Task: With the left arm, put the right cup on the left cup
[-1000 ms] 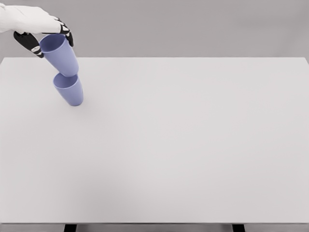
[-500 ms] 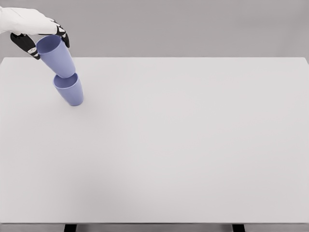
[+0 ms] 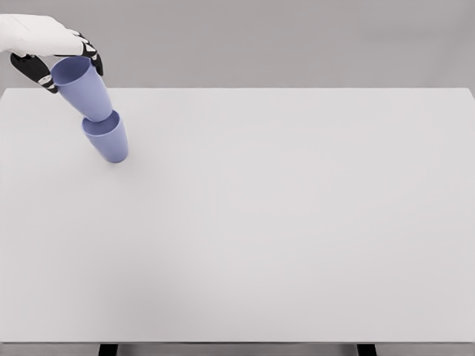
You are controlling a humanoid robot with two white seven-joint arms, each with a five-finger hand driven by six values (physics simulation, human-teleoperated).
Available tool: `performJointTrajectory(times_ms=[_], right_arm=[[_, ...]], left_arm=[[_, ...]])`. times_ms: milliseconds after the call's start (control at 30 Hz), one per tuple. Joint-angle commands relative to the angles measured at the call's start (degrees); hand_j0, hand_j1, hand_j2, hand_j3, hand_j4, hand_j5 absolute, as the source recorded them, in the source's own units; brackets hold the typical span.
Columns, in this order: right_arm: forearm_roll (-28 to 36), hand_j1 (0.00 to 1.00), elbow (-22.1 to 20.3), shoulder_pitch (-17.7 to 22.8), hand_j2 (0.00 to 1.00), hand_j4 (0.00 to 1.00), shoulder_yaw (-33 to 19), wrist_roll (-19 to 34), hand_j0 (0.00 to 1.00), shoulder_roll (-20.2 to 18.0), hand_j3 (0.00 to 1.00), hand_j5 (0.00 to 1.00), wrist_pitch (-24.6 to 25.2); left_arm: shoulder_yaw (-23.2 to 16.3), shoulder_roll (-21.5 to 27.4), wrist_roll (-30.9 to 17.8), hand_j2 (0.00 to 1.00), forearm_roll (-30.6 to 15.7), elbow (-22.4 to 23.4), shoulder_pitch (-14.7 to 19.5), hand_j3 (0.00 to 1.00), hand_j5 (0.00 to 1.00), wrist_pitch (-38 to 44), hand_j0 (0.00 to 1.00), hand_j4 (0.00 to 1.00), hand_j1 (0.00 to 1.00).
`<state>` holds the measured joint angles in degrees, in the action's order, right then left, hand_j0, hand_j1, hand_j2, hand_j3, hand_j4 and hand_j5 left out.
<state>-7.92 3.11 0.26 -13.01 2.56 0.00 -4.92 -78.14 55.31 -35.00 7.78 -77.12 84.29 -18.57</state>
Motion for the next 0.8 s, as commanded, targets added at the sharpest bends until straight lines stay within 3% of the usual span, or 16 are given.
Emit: performJointTrajectory(times_ms=[0, 400, 767], right_arm=[[0.0, 1.00, 0.1, 0.0, 1.00, 1.00, 0.0, 0.1, 1.00, 0.0, 1.00, 1.00, 0.0], [0.0, 1.00, 0.1, 0.0, 1.00, 1.00, 0.0, 0.0, 1.00, 0.0, 1.00, 1.00, 0.0], [0.0, 1.00, 0.1, 0.0, 1.00, 1.00, 0.0, 0.1, 1.00, 0.0, 1.00, 1.00, 0.0]], left_arm=[[0.1, 0.1, 0.0, 0.70, 0.0, -0.1, 0.0, 0.70, 0.70, 0.1, 0.70, 0.70, 0.70], [0.1, 2.2, 0.0, 0.70, 0.0, -3.0, -0.4, 0.70, 0.70, 0.1, 0.70, 0.70, 0.70], [0.1, 2.1, 0.0, 0.70, 0.0, -2.9, -0.8, 0.70, 0.70, 0.2, 0.70, 0.70, 0.70]])
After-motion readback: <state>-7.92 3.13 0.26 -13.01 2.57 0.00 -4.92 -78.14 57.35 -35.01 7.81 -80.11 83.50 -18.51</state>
